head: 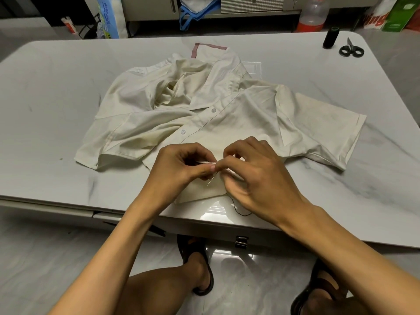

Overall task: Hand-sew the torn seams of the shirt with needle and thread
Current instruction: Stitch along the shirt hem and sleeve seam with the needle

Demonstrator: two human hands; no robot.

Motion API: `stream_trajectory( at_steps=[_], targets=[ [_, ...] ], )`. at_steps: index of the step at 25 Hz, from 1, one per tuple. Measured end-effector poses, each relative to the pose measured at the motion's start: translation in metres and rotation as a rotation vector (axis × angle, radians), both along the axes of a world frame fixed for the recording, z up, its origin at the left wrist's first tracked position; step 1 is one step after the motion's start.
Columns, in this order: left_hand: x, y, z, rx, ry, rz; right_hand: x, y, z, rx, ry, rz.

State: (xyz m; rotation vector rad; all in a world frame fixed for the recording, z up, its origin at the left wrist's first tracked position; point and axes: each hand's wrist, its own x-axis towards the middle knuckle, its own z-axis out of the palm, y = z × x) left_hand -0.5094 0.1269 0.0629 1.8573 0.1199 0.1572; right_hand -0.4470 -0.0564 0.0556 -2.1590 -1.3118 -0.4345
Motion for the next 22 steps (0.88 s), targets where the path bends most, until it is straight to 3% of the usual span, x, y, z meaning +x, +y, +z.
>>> stream_trajectory(
  at_steps=[6,12,15,19,22],
  targets=[
    [0.0,0.001,0.005,-0.15,0.045,-0.043,0.001,0.002,0.0,0.02,-0.122,-0.044],
    [0.001,0.001,0.006,-0.184,0.054,-0.044,0.003,0.003,0.0,0.053,-0.107,-0.049],
    [0.001,0.0,0.005,-0.17,0.05,-0.022,0.001,0.005,0.002,0.182,0.157,-0.037],
    [0.003,0.001,0.002,-0.134,0.048,0.022,-0.002,0.006,0.023,0.549,0.876,-0.029],
    [0.004,0.001,0.001,-0.124,0.048,0.03,0.0,0.005,0.028,0.69,1.073,-0.045]
  ],
)
